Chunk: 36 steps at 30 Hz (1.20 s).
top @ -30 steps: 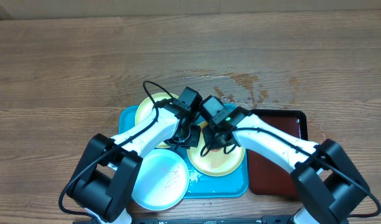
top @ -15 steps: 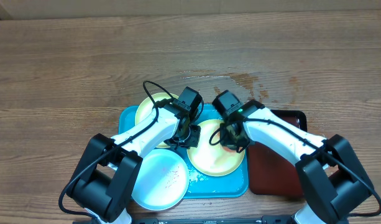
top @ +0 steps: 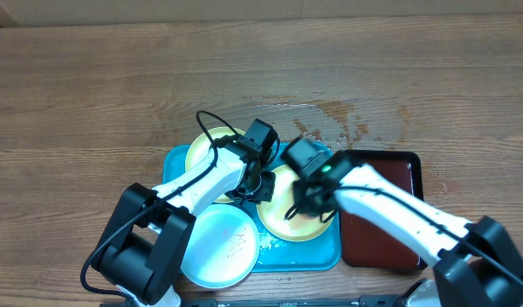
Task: Clean dirty plates on tray and stack at the side
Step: 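Carry the sponge with the right gripper over to the brown tray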
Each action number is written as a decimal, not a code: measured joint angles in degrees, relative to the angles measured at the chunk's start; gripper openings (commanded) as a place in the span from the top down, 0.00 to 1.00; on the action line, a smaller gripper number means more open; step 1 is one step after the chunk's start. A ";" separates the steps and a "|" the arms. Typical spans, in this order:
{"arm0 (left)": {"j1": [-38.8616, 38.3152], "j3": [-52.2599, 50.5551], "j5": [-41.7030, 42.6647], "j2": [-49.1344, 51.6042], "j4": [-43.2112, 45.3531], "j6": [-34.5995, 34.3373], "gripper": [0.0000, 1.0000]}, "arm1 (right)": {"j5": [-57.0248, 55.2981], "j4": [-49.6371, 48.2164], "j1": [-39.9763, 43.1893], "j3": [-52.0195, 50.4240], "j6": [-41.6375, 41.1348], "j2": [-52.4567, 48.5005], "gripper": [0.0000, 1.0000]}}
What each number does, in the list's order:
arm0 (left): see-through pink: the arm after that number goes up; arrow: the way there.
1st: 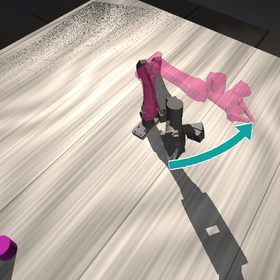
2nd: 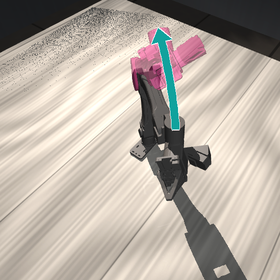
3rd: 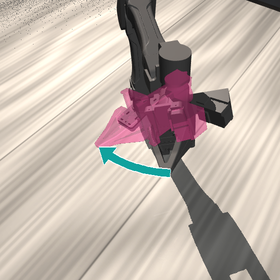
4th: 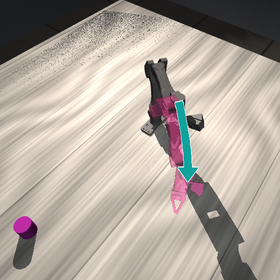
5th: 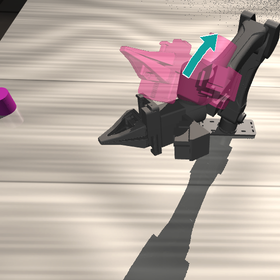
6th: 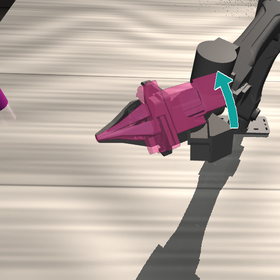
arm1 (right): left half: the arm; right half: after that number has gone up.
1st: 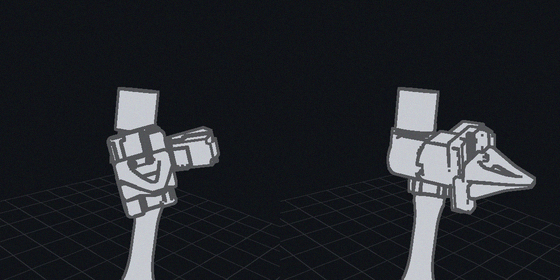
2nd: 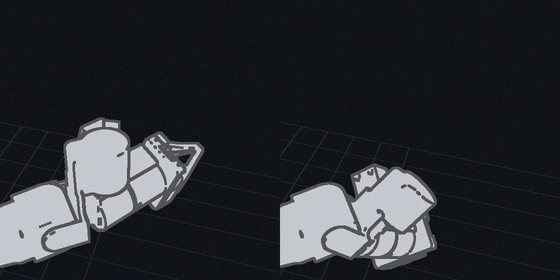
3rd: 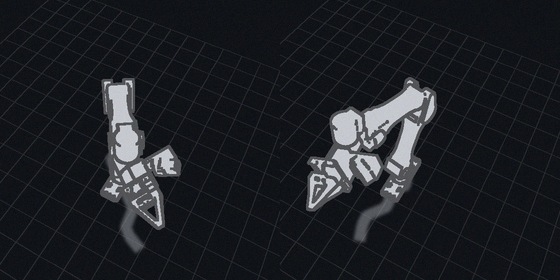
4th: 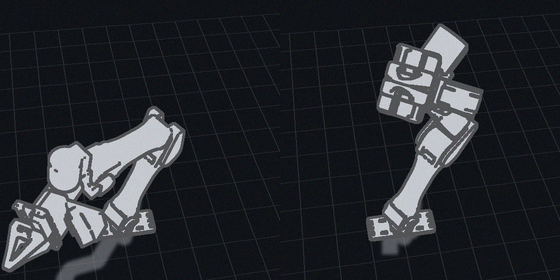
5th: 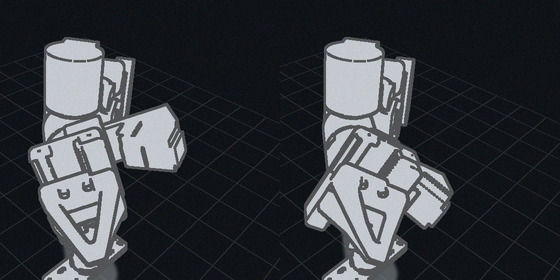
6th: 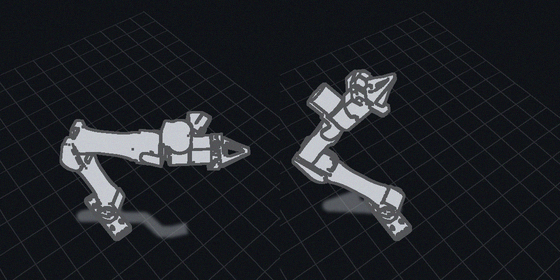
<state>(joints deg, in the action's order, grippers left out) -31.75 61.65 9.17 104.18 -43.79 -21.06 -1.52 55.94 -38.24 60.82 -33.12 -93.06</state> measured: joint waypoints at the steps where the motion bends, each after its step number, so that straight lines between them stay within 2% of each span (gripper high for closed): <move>1: 0.00 0.00 0.00 0.00 -0.07 0.00 0.96 | -0.17 0.52 1.60 0.00 -0.31 0.04 0.96; 10: 0.00 0.00 1.14 0.02 0.85 2.05 0.96 | -1.68 4.98 12.92 1.38 0.61 1.46 0.96; 16: 0.00 0.00 2.01 0.22 1.25 2.60 0.96 | -2.38 10.38 17.77 8.96 1.57 6.56 0.96; 20: 0.00 0.00 2.19 0.22 1.22 1.44 0.96 | -2.67 14.73 21.75 13.16 1.53 9.44 0.96; 25: -0.04 0.50 2.21 0.22 0.28 -0.59 0.96 | -4.61 20.92 27.52 13.64 0.13 9.99 0.96; 30: -0.46 4.96 0.85 0.07 -3.98 -2.58 0.96 | -5.77 23.52 30.73 13.64 -0.31 9.97 0.96; 36: -2.54 16.90 -3.50 -2.51 -12.13 -3.93 0.96 | -6.01 23.54 30.82 13.64 -0.35 9.97 0.96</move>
<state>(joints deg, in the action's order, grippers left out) -34.28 78.54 5.67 101.67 -55.92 -24.99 -7.53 79.48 -7.42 74.46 -33.47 -83.09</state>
